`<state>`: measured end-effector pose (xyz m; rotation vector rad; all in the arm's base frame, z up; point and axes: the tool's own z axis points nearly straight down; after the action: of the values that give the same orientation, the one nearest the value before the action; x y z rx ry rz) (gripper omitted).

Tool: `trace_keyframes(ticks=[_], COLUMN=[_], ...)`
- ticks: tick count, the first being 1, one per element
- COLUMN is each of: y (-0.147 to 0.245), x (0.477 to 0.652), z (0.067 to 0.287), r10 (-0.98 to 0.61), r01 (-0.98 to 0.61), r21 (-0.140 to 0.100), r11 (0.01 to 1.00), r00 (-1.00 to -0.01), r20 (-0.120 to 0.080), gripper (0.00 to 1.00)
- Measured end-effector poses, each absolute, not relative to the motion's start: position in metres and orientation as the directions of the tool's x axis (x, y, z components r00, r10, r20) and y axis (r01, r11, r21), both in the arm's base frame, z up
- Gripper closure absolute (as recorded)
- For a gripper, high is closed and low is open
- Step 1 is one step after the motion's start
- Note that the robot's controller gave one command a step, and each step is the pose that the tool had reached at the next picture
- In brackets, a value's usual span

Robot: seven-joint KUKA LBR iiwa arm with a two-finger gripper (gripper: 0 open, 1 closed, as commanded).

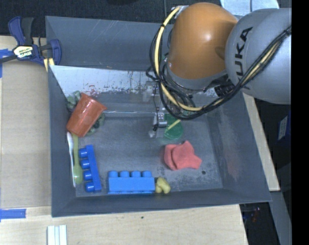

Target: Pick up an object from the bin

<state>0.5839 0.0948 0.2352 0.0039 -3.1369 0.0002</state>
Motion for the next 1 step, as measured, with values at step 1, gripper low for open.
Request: trace_keyframes(ticks=[1], y=[0.0942], x=[0.5855], z=[0.2399], r10=[0.0], r01=[0.0], r21=[0.001], r11=[1.0], r00=[-1.0], r20=[-0.004], gripper=[0.0])
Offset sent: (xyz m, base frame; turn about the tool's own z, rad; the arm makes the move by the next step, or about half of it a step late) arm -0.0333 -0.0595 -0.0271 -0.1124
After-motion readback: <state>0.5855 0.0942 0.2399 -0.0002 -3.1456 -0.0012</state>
